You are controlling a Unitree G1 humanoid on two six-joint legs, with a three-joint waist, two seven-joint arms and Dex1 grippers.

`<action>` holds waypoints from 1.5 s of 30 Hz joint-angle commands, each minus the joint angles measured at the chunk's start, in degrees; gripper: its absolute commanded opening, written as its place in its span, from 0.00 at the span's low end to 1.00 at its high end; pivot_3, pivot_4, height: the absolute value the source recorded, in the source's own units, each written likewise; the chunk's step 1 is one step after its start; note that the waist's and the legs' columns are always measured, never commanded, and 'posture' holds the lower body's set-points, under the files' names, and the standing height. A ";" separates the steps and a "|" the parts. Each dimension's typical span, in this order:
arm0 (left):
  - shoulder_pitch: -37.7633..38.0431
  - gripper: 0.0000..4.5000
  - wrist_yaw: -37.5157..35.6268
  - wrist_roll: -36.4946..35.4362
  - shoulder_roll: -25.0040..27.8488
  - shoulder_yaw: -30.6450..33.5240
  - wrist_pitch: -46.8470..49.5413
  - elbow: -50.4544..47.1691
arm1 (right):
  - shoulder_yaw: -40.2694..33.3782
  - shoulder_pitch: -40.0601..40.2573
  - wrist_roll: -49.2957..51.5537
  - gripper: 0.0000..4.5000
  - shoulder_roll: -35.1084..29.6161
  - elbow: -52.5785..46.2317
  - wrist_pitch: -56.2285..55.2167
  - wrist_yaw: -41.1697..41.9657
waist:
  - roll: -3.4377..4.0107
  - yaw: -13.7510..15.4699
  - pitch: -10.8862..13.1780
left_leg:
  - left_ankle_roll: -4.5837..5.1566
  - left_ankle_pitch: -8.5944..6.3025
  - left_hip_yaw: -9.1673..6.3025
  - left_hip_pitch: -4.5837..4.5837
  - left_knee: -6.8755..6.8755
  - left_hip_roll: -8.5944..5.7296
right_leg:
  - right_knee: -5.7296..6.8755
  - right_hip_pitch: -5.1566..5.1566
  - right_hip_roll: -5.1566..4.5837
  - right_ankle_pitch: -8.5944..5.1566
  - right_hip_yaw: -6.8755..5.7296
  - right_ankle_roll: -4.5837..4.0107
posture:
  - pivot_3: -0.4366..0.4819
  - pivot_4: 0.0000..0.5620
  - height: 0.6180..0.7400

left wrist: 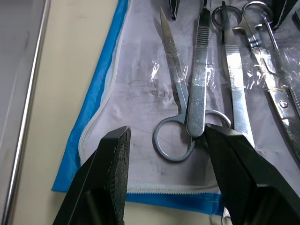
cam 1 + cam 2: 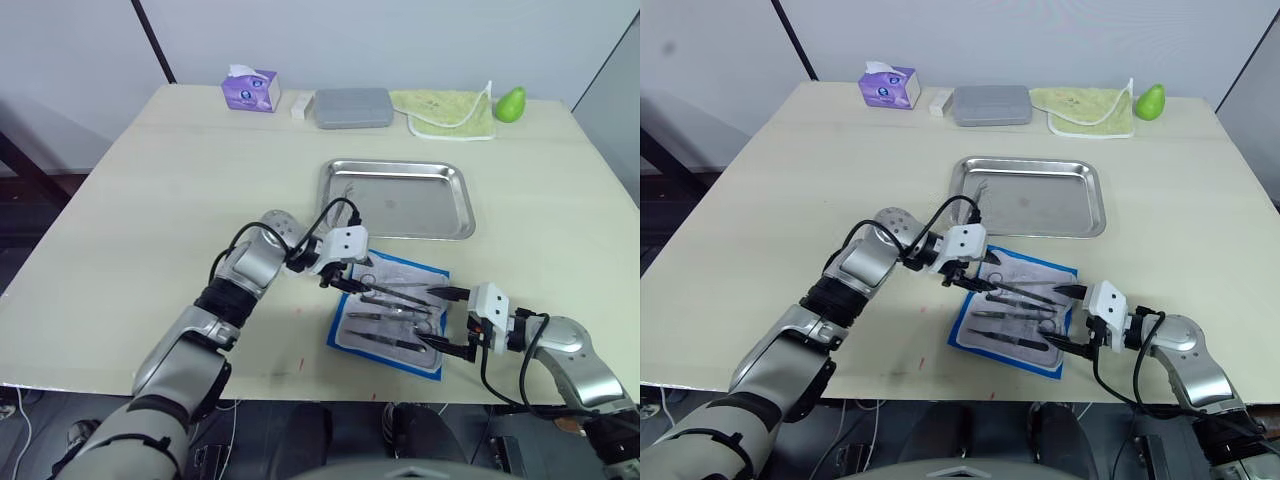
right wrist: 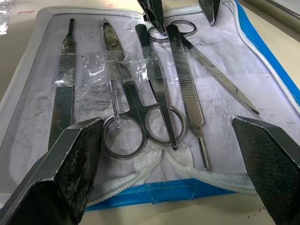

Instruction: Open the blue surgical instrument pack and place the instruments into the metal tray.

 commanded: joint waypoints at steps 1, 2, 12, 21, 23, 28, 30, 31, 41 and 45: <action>-1.47 0.59 -0.33 1.17 -0.06 -0.76 -0.67 0.52 | 2.91 2.58 -3.65 1.00 -0.69 3.37 3.68 0.10 | 0.00 0.00 0.00 | 0.00 0.00 0.00 0.01 0.01 0.00 | 0.00 0.02 0.00 0.00 0.00 0.00 | 0.48 0.27 0.97; -1.67 0.59 -0.70 1.33 -0.08 -0.92 -0.65 0.72 | 2.90 2.61 -3.63 1.00 -0.71 3.29 3.76 0.07 | 0.00 0.01 0.00 | 0.00 0.00 0.00 0.02 0.01 0.00 | 0.01 0.03 0.00 0.00 0.00 0.00 | 0.48 0.27 0.97; -6.13 0.18 -2.05 3.36 -0.78 -1.65 -6.40 7.33 | 3.03 2.57 -3.63 1.00 -0.60 2.88 4.16 -0.15 | 0.00 0.01 0.00 | 0.00 0.00 0.01 0.03 0.04 0.00 | 0.06 0.05 0.02 0.00 0.00 0.00 | 0.48 0.27 0.97; -12.71 0.18 -2.25 6.31 -2.68 -2.79 -20.75 19.86 | 3.12 2.68 -3.63 1.00 -0.69 2.65 4.37 -0.09 | 0.00 0.05 0.00 | 0.01 0.00 -0.03 0.05 0.11 -0.02 | 0.11 0.13 0.06 0.01 0.02 0.00 | 0.48 0.27 0.97; -14.53 0.18 -2.10 7.29 -3.21 -3.17 -24.72 23.61 | 3.19 2.59 -3.69 1.00 -0.69 2.64 4.40 -0.04 | 0.00 0.04 0.00 | 0.01 0.00 -0.03 0.05 0.11 -0.02 | 0.11 0.14 0.06 0.01 0.02 0.00 | 0.48 0.27 0.97; -19.00 0.18 1.00 9.92 -4.69 -3.76 -32.35 32.43 | 3.27 2.82 -3.75 1.00 -0.72 2.24 4.41 -0.03 | 0.00 0.03 0.00 | 0.01 0.00 -0.02 0.07 0.12 -0.03 | 0.11 0.15 0.06 0.01 0.03 0.01 | 0.48 0.27 0.97; -19.77 0.18 0.75 10.24 -5.10 -3.58 -34.26 34.29 | 3.29 3.01 -3.77 1.00 -0.69 1.98 4.46 -0.13 | 0.00 0.05 0.00 | 0.01 0.01 -0.02 0.08 0.12 -0.02 | 0.13 0.15 0.07 0.01 0.03 0.01 | 0.48 0.27 0.97; -19.85 0.18 0.31 9.93 -5.33 -3.18 -34.28 34.87 | 3.30 3.18 -3.78 1.00 -0.68 1.78 4.48 -0.22 | 0.00 0.04 -0.01 | 0.01 0.01 -0.03 0.08 0.13 -0.02 | 0.14 0.15 0.07 0.02 0.03 0.01 | 0.48 0.27 0.97; -16.55 0.76 -7.40 -0.36 -2.51 5.97 -25.78 27.97 | 3.40 3.85 -3.66 1.00 -0.49 1.41 4.51 -0.63 | -0.01 -0.14 0.02 | 0.01 0.00 -0.08 0.04 0.10 0.00 | 0.15 0.13 0.12 0.01 0.01 0.01 | 0.48 0.27 0.97; -12.66 0.76 -12.28 -7.86 0.73 10.87 -16.79 19.54 | 3.46 3.81 -3.68 1.00 -0.40 1.72 4.36 -0.57 | -0.01 -0.13 0.01 | 0.01 0.00 -0.07 0.05 0.10 0.01 | 0.16 0.13 0.12 0.01 0.02 0.01 | 0.48 0.27 0.97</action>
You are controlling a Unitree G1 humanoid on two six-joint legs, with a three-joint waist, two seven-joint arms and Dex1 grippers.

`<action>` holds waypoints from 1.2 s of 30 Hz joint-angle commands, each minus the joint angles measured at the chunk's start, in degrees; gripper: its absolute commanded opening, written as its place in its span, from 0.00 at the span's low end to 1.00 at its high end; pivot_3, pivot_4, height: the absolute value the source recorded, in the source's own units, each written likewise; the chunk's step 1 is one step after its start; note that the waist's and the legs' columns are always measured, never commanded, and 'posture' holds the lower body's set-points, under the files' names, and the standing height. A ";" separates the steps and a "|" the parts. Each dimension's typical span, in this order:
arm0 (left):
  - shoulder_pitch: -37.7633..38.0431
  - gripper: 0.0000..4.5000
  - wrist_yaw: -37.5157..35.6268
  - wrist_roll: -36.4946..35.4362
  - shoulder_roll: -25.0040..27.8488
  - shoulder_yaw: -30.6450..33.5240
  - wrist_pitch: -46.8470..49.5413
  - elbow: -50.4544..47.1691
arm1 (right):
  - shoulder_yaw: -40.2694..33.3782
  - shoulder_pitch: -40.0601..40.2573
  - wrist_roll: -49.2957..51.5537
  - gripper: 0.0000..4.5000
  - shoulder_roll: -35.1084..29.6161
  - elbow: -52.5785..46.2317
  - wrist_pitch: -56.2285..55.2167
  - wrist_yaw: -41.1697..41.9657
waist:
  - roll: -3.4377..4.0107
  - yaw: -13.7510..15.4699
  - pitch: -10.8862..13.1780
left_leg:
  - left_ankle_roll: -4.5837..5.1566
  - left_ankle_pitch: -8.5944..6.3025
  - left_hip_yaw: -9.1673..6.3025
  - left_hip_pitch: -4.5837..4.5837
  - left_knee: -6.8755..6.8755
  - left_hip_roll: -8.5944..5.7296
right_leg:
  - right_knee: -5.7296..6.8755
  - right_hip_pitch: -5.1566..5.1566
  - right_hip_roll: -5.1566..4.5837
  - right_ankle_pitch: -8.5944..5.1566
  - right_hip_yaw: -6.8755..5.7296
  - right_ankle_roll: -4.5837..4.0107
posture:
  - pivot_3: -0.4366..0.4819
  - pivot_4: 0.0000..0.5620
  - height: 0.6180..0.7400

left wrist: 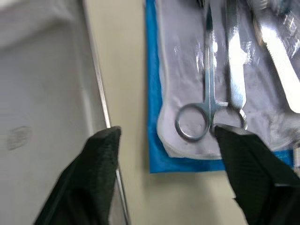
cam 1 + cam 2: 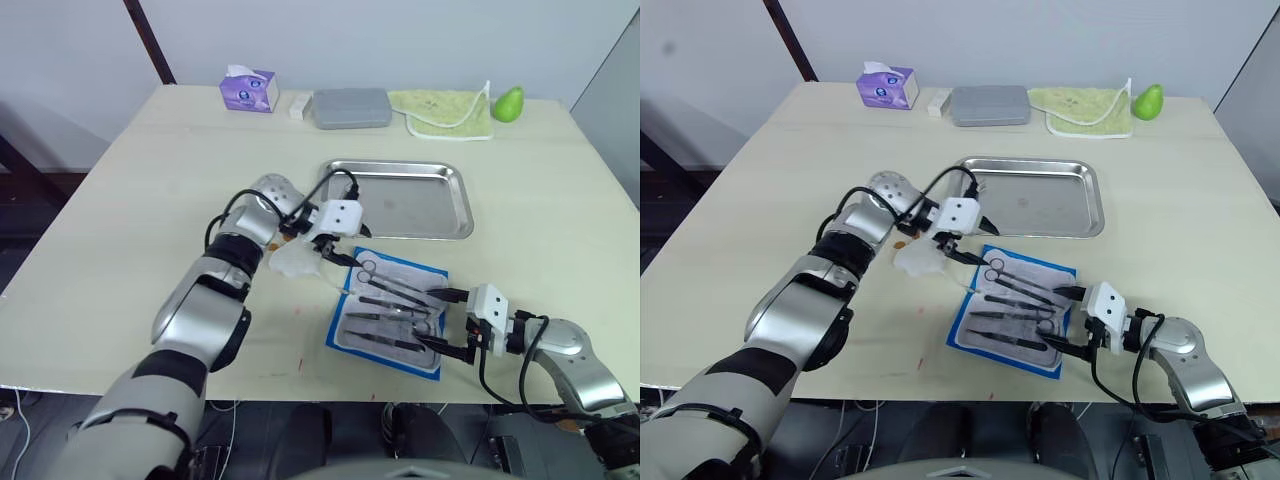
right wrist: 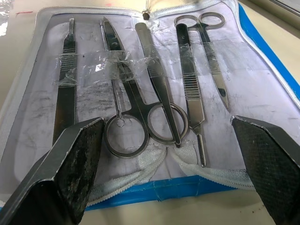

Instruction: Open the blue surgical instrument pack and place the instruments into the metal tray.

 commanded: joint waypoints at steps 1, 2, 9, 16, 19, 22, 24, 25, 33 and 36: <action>4.33 0.76 -6.04 -10.53 3.83 6.20 10.92 -10.92 | 3.43 2.70 -3.56 1.00 -0.38 3.81 2.74 0.69 | 0.03 -0.04 0.01 | 0.00 0.00 0.00 0.01 0.00 0.01 | 0.00 0.00 0.00 0.00 0.00 0.00 | 0.48 0.27 0.97; 6.86 0.76 -7.48 -15.06 6.00 7.25 14.53 -15.45 | 3.42 2.79 -3.53 1.00 -0.35 3.79 2.69 0.65 | 0.04 -0.16 0.01 | 0.00 0.00 0.01 0.02 0.00 0.02 | 0.02 0.00 0.00 0.00 0.03 0.00 | 0.48 0.27 0.97; 17.83 0.76 -8.05 -25.27 15.77 15.74 30.12 -30.21 | 3.12 3.29 -3.39 1.00 -0.42 3.90 2.26 0.79 | 0.06 -0.07 0.04 | -0.01 0.00 -0.17 0.11 -0.01 0.11 | 0.06 0.01 0.06 0.00 0.11 -0.02 | 0.48 0.27 0.97; 23.60 0.99 -7.22 -29.26 22.57 18.60 36.95 -38.08 | 2.78 3.65 -3.25 1.00 -0.64 4.05 1.92 1.24 | 0.06 0.09 0.04 | -0.01 0.00 -0.13 0.15 -0.01 0.11 | 0.09 0.01 0.07 -0.01 0.13 -0.03 | 0.48 0.27 0.97; 23.44 0.99 -6.60 -29.00 22.51 16.96 38.23 -39.96 | 2.82 3.47 -3.25 1.00 -0.64 4.17 1.91 1.34 | 0.05 0.13 0.04 | -0.01 0.00 -0.07 0.15 -0.01 0.10 | 0.09 0.02 0.07 -0.01 0.15 -0.03 | 0.48 0.27 0.97; 22.77 0.99 -5.08 -28.16 20.68 14.85 39.24 -41.75 | 2.78 3.16 -3.21 1.00 -0.56 4.39 1.90 1.39 | 0.05 0.11 0.04 | -0.01 0.00 0.00 0.16 -0.01 0.09 | 0.09 0.02 0.07 -0.01 0.17 -0.03 | 0.48 0.27 0.97; 22.28 0.99 -2.41 -24.99 18.35 12.63 36.34 -42.18 | 2.77 2.86 -3.24 1.00 -0.48 4.63 1.91 1.40 | 0.04 0.14 0.03 | -0.01 0.00 0.03 0.15 -0.01 0.09 | 0.08 0.02 0.07 -0.01 0.17 -0.03 | 0.48 0.27 0.97; 20.98 0.99 -2.21 -24.01 16.83 10.33 37.67 -42.03 | 2.76 2.82 -3.28 1.00 -0.45 4.65 1.90 1.34 | 0.04 0.13 0.03 | -0.01 0.00 0.05 0.15 0.00 0.07 | 0.08 0.02 0.08 -0.01 0.20 -0.03 | 0.48 0.27 0.97; 12.26 0.80 -1.33 -14.53 6.83 0.43 30.22 -28.53 | 2.58 3.68 -3.26 1.00 -0.15 4.18 1.94 0.46 | 0.02 0.08 0.00 | -0.01 0.00 0.05 0.14 0.02 0.05 | 0.09 0.03 0.28 -0.01 0.40 -0.03 | 0.48 0.27 0.97; 11.06 0.72 -2.05 -11.21 4.53 -1.47 23.59 -23.54 | 2.59 4.09 -3.20 1.00 0.07 3.59 2.17 0.05 | 0.01 0.04 0.00 | -0.01 0.00 0.08 0.12 0.02 0.05 | 0.07 0.03 0.28 -0.01 0.43 -0.03 | 0.48 0.27 0.97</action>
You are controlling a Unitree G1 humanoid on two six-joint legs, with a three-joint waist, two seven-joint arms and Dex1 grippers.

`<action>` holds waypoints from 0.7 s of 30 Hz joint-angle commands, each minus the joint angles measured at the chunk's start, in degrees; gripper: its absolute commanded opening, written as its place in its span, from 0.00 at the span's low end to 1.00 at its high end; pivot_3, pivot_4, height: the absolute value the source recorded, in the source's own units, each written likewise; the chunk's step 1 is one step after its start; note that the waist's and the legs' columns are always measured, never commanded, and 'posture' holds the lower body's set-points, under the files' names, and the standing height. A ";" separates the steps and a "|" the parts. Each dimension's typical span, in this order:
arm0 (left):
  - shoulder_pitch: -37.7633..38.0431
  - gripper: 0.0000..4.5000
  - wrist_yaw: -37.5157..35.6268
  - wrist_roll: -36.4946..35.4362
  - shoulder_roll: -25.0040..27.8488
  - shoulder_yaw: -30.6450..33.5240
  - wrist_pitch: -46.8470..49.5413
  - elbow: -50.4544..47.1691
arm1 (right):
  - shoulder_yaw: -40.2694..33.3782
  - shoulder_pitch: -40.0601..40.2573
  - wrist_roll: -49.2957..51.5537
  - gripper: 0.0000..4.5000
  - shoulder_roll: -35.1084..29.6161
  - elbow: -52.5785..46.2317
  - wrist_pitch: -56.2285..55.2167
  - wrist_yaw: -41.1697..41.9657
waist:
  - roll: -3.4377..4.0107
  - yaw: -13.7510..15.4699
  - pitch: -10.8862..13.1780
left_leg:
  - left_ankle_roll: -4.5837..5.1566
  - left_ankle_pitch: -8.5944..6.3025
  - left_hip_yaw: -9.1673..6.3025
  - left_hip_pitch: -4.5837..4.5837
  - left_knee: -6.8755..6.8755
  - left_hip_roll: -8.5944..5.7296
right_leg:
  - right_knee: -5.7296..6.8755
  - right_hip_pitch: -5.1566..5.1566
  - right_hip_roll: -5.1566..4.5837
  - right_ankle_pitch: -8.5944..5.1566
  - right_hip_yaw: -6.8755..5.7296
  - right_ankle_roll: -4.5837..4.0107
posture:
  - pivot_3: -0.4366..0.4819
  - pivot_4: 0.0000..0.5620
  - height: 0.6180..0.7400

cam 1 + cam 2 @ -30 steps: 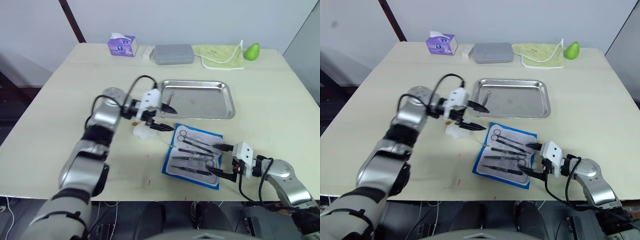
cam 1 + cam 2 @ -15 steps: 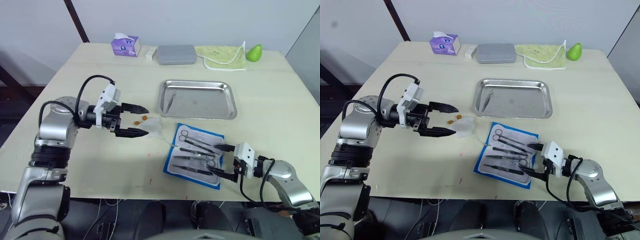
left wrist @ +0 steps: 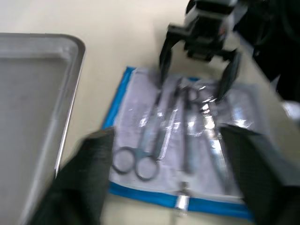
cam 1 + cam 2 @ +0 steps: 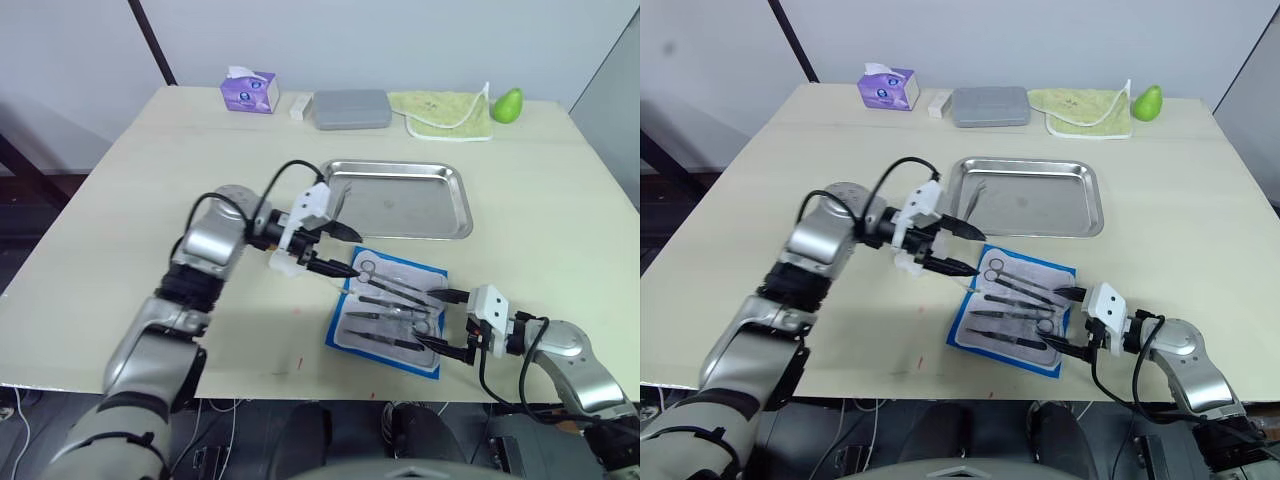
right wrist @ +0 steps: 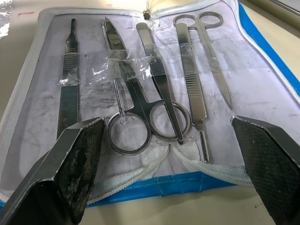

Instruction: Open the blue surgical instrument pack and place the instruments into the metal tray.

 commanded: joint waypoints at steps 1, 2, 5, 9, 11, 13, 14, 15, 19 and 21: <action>-2.12 0.72 0.82 3.76 -2.64 -1.66 -7.12 5.90 | 2.91 3.60 -3.31 1.00 -0.31 3.35 2.53 0.06 | -0.01 -0.03 0.01 | 0.00 0.00 0.01 0.00 0.00 0.00 | 0.00 0.00 0.00 0.00 0.01 0.00 | 0.48 0.27 0.97; -3.19 0.72 2.41 5.42 -3.90 -2.09 -9.86 8.68 | 2.91 3.66 -3.26 1.00 -0.22 3.25 2.66 -0.10 | -0.02 0.02 0.01 | 0.00 0.00 0.00 -0.02 0.00 0.00 | 0.00 -0.01 0.00 0.00 0.01 0.00 | 0.48 0.27 0.97; -5.47 0.72 3.88 7.56 -6.81 -2.18 -13.77 14.30 | 2.81 3.82 -3.18 1.00 -0.08 2.81 2.99 -0.40 | -0.05 0.09 0.01 | 0.00 0.00 -0.04 -0.02 0.01 0.00 | 0.00 -0.01 0.00 0.00 -0.05 0.00 | 0.48 0.27 0.97; -7.38 0.72 3.64 8.78 -8.82 -2.00 -16.97 18.56 | 2.76 4.07 -3.25 1.00 0.01 2.30 3.27 -0.69 | -0.04 0.00 0.01 | 0.01 0.00 -0.03 -0.03 0.00 0.00 | -0.01 -0.01 0.01 0.00 -0.03 0.00 | 0.48 0.27 0.97; -8.19 0.60 3.29 9.30 -9.67 -1.97 -17.93 20.21 | 2.79 4.20 -3.28 1.00 0.10 2.00 3.42 -0.92 | -0.04 0.00 0.01 | 0.01 0.00 -0.03 -0.02 0.00 0.00 | 0.00 -0.01 0.01 0.00 -0.02 0.00 | 0.48 0.27 0.97; -8.71 0.49 2.76 10.29 -10.08 -2.41 -19.70 21.47 | 2.85 4.34 -3.30 1.00 0.15 1.75 3.52 -1.13 | -0.04 0.00 0.01 | 0.01 0.00 -0.03 -0.03 0.00 0.00 | 0.00 -0.01 0.00 0.00 -0.03 0.00 | 0.48 0.27 0.97; -8.91 0.49 2.54 10.53 -10.33 -2.44 -20.15 22.05 | 2.88 4.42 -3.30 1.00 0.17 1.62 3.54 -1.24 | -0.04 0.00 0.01 | 0.01 0.00 -0.03 -0.03 0.00 0.00 | 0.00 -0.01 0.00 0.00 -0.03 0.00 | 0.48 0.27 0.97; -9.09 0.49 2.40 10.77 -10.59 -2.40 -20.53 22.60 | 2.89 4.49 -3.27 1.00 0.19 1.52 3.59 -1.35 | -0.04 0.00 0.01 | 0.01 0.00 -0.03 -0.02 0.00 0.00 | 0.00 -0.01 0.00 0.00 -0.03 0.00 | 0.48 0.27 0.97; -10.01 0.49 2.79 12.30 -11.72 -2.42 -22.55 25.18 | 3.01 4.71 -3.37 1.00 0.30 1.35 3.58 -1.68 | -0.04 -0.01 0.01 | 0.01 0.00 -0.04 -0.03 0.00 0.00 | 0.00 -0.01 0.01 0.00 -0.04 0.00 | 0.48 0.27 0.97; -10.37 0.49 3.11 12.90 -12.25 -2.51 -23.36 26.14 | 3.07 4.78 -3.42 1.00 0.39 1.31 3.57 -1.80 | -0.04 0.00 0.01 | 0.01 0.00 -0.04 -0.03 0.00 0.00 | 0.00 -0.01 0.01 0.00 -0.04 0.00 | 0.48 0.27 0.97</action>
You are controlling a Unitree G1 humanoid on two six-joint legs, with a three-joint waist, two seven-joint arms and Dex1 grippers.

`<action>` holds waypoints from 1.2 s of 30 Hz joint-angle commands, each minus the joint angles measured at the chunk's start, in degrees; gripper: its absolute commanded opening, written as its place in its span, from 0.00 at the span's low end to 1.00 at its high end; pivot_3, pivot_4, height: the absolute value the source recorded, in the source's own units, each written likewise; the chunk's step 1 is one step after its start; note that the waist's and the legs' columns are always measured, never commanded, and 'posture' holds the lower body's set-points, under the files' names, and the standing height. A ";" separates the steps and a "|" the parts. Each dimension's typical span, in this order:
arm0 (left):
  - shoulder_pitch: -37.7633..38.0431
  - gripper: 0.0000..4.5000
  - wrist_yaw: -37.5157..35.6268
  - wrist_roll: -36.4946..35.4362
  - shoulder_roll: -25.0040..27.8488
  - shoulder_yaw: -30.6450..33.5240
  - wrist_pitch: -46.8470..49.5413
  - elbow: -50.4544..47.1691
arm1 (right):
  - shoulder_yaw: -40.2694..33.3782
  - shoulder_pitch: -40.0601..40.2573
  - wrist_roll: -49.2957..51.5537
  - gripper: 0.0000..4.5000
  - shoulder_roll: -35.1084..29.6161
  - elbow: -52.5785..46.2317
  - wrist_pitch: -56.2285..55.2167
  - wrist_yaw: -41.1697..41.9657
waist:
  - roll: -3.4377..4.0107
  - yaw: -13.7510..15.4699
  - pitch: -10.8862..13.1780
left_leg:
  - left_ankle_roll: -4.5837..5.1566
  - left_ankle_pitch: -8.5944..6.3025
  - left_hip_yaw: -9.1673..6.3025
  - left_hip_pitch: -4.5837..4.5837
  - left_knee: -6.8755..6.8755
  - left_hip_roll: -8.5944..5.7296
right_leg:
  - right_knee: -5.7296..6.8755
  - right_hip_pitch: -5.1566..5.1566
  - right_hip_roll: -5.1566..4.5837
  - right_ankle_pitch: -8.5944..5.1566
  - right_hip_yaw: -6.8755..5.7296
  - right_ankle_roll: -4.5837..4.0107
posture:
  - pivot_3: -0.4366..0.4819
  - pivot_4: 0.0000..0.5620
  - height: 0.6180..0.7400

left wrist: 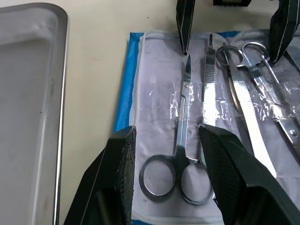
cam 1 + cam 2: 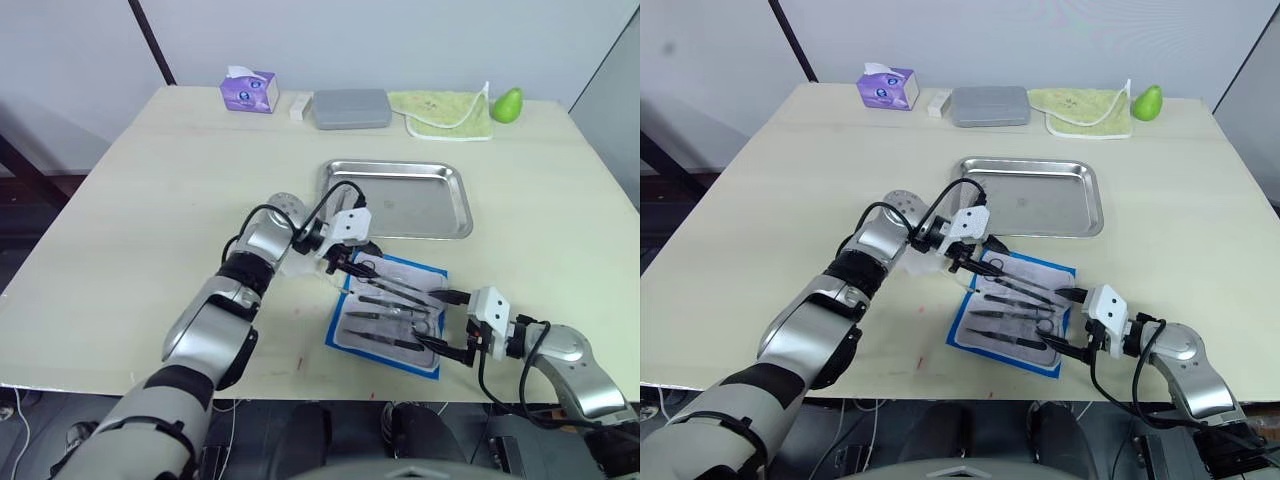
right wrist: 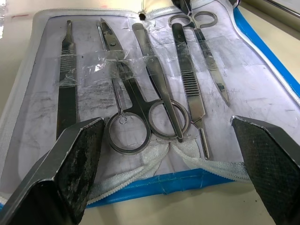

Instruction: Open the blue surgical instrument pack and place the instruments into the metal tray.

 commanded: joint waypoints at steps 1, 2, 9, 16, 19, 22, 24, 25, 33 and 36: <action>-2.25 0.49 0.35 1.25 -1.06 0.17 -2.53 1.23 | 3.51 3.32 -3.42 1.00 -0.03 2.71 3.23 -0.13 | 0.00 0.00 0.00 | 0.00 0.00 0.00 0.00 0.00 0.00 | 0.00 0.00 0.00 0.00 0.00 0.00 | 0.48 0.27 0.97; -2.44 0.49 0.54 1.74 -1.29 0.10 -3.21 1.73 | 3.52 3.36 -3.42 1.00 0.00 2.70 3.20 -0.20 | 0.00 0.00 0.00 | 0.00 0.00 0.00 0.00 0.00 0.00 | 0.00 0.00 0.00 0.00 0.00 0.00 | 0.48 0.27 0.97; -3.62 0.49 1.41 5.17 -1.94 -0.78 -8.21 5.86 | 3.61 3.53 -3.50 1.00 0.15 2.80 3.02 -0.57 | 0.00 -0.05 0.00 | 0.00 0.00 -0.01 0.01 0.00 0.00 | 0.01 0.00 0.01 0.00 0.00 0.00 | 0.48 0.27 0.97; -3.74 0.49 1.68 7.65 -2.20 -1.58 -10.42 7.89 | 3.70 3.55 -3.63 1.00 0.32 3.10 2.77 -0.71 | 0.00 -0.05 0.00 | 0.00 0.00 -0.01 0.01 0.00 0.00 | 0.01 0.00 0.01 0.00 0.00 0.00 | 0.48 0.27 0.97; -3.66 0.49 1.76 8.65 -2.70 -2.05 -10.29 8.07 | 3.72 3.46 -3.68 1.00 0.37 3.30 2.65 -0.69 | 0.00 -0.05 0.00 | 0.00 0.00 -0.01 0.01 0.00 0.00 | 0.01 0.00 0.02 0.00 0.00 0.00 | 0.48 0.27 0.97; -3.31 0.49 2.07 9.57 -3.13 -2.28 -9.81 7.80 | 3.69 3.38 -3.65 1.00 0.39 3.34 2.69 -0.68 | 0.00 -0.05 -0.01 | 0.00 0.00 -0.01 0.02 0.00 0.00 | 0.02 0.00 0.01 0.00 0.00 0.00 | 0.48 0.27 0.97; -2.95 0.49 2.11 10.26 -3.16 -2.58 -9.50 7.39 | 3.66 3.36 -3.63 1.00 0.40 3.31 2.77 -0.69 | 0.00 -0.05 -0.01 | 0.00 0.00 -0.01 0.03 0.00 0.00 | 0.02 0.00 0.02 0.00 0.00 0.00 | 0.48 0.27 0.97; -2.79 0.49 2.06 10.50 -3.15 -2.70 -9.29 7.21 | 3.64 3.37 -3.61 1.00 0.41 3.28 2.83 -0.71 | -0.01 -0.05 -0.02 | 0.00 0.00 -0.01 0.03 0.00 0.00 | 0.03 0.00 0.02 0.00 0.00 0.00 | 0.48 0.27 0.97; -2.09 0.01 2.56 13.15 -2.51 -4.74 -8.97 6.82 | 4.01 3.20 -3.74 1.00 0.46 3.12 3.48 -0.82 | -0.02 -0.02 -0.08 | 0.00 0.00 -0.02 0.14 0.00 0.00 | 0.06 0.13 0.02 0.00 -0.01 0.00 | 0.48 0.27 0.97; -2.00 0.01 3.02 13.37 -2.57 -4.99 -8.58 6.53 | 4.20 2.98 -3.91 1.00 0.60 3.31 3.56 -0.89 | -0.03 -0.03 -0.11 | 0.01 0.00 -0.03 0.18 0.00 0.00 | 0.06 0.18 0.01 0.00 -0.01 -0.01 | 0.48 0.27 0.97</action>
